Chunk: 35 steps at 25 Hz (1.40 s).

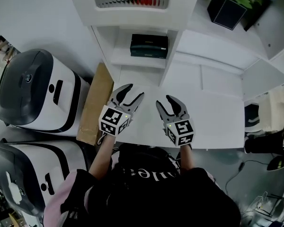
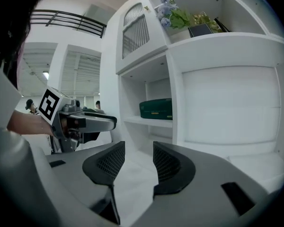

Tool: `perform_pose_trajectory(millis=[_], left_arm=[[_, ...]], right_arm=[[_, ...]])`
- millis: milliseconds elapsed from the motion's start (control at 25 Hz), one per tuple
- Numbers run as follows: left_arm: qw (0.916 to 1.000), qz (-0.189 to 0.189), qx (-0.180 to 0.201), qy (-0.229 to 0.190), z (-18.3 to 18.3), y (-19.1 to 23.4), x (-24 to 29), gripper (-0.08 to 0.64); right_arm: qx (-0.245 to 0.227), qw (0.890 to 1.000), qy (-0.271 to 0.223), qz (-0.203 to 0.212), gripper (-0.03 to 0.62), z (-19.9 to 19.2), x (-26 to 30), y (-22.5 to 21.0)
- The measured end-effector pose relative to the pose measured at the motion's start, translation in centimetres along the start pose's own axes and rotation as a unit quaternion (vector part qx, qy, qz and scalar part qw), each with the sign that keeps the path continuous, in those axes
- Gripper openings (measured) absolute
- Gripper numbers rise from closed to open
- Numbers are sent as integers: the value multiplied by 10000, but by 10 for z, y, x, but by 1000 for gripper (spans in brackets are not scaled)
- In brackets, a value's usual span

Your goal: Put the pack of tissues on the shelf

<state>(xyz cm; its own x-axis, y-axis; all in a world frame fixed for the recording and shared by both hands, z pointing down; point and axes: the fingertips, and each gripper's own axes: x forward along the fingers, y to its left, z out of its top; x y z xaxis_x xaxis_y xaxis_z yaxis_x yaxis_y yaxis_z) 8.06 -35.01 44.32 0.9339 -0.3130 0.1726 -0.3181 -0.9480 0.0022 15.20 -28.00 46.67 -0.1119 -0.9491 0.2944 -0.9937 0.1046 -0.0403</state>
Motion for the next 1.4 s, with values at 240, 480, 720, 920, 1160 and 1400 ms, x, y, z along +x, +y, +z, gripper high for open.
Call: perform_pose_trajectory(millis=[240, 480, 720, 920, 1160, 1400], left_arm=[[9998, 205, -42, -58, -7, -36, -27, 230], [9974, 643, -322, 38, -30, -67, -51, 227], [9949, 885, -461, 129, -44, -100, -71, 216], [9941, 943, -505, 203, -51, -116, -86, 212], [9947, 827, -593, 120, -48, -119, -94, 210], [9976, 504, -465, 43, -42, -128, -115, 209]], right_arm=[[-122, 9987, -20, 489, 212, -6, -19, 15], [-234, 9949, 31, 977, 212, -19, -41, 26], [-163, 9917, 88, 1269, 210, -37, -61, 34], [-179, 9903, 131, 1368, 184, -46, -73, 43], [-97, 9917, 39, 1282, 108, -44, -81, 49], [4, 9933, 74, 1155, 80, -47, -93, 72]])
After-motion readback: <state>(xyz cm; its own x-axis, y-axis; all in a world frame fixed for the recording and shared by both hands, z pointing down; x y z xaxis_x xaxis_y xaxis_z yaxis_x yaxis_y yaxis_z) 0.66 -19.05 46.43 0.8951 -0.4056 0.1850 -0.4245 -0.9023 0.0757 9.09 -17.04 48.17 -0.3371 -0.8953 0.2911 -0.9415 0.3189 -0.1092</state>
